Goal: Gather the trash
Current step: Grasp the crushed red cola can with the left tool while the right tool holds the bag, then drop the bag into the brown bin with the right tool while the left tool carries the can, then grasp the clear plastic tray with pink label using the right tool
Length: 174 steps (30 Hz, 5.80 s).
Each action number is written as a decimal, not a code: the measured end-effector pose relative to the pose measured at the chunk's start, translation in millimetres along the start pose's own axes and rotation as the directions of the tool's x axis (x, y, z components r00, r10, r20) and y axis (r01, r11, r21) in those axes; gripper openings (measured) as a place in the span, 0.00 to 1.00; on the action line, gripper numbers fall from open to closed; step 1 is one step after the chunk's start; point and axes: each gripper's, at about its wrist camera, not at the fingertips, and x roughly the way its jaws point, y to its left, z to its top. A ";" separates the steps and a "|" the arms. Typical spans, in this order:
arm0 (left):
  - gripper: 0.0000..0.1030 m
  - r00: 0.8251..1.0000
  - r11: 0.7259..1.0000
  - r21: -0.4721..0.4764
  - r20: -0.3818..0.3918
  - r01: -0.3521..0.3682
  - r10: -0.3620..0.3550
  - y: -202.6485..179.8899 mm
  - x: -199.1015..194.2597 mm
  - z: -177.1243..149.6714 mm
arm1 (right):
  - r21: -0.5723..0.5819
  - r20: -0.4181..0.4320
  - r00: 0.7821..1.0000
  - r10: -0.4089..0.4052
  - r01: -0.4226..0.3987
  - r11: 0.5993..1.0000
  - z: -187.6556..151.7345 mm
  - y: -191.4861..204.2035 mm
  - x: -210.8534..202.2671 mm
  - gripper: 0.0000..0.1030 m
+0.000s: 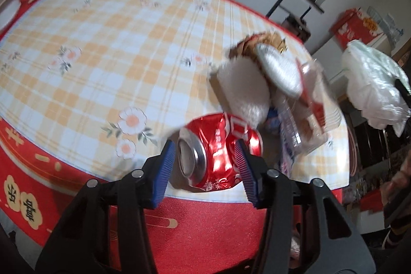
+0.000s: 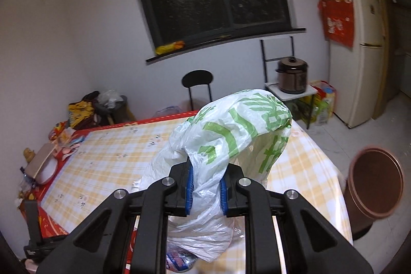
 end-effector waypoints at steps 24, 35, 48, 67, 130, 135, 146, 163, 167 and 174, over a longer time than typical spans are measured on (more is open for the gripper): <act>0.23 0.987 0.999 -0.038 -0.158 -0.004 -0.002 8.8 52.7 -1.1 | -0.105 -0.004 1.000 -0.021 0.021 0.994 -34.5 29.6 -18.0 0.16; 0.23 1.000 0.999 -0.052 0.013 0.002 -0.001 19.6 11.8 5.2 | -0.138 0.005 1.000 -0.004 0.005 0.990 -34.2 30.0 -20.5 0.16; 0.23 0.944 1.000 -0.005 0.330 0.006 -0.004 9.9 -76.1 41.8 | -0.165 0.068 0.996 -0.061 0.071 0.984 -21.5 9.9 -39.9 0.16; 0.23 0.909 0.994 0.068 0.404 0.083 -0.104 -143.1 -81.5 49.6 | -0.043 0.086 0.972 -0.220 0.224 0.974 16.0 -168.9 -66.4 0.16; 0.89 0.966 0.898 0.429 0.173 0.100 -0.191 -497.3 74.2 3.5 | 0.261 -0.096 0.957 -0.273 0.288 0.921 5.5 -483.0 -80.3 0.95; 0.88 0.947 0.972 0.232 0.318 -0.026 -0.051 -393.1 14.9 21.5 | 0.173 -0.122 0.979 -0.160 0.180 0.968 16.4 -425.4 -40.9 0.95; 0.88 0.898 0.975 -0.129 0.383 -0.182 0.218 -193.2 -71.9 7.0 | -0.010 -0.213 0.976 0.054 -0.057 0.998 18.9 -259.3 24.6 0.95; 0.79 0.956 0.990 -0.126 0.280 -0.055 0.089 -89.0 -48.3 11.0 | -0.266 -0.325 0.944 0.058 -0.150 0.952 -19.5 -64.1 57.0 0.95; 0.78 0.966 0.993 -0.119 0.254 -0.007 0.037 -70.7 -39.9 10.3 | -0.358 -0.347 0.937 0.036 -0.167 0.918 -34.8 -19.2 70.2 0.95; 0.78 0.976 0.995 -0.100 0.217 0.028 -0.006 -36.4 -33.9 17.1 | -0.546 -0.378 0.925 -0.046 -0.183 0.817 -68.6 51.0 102.0 0.95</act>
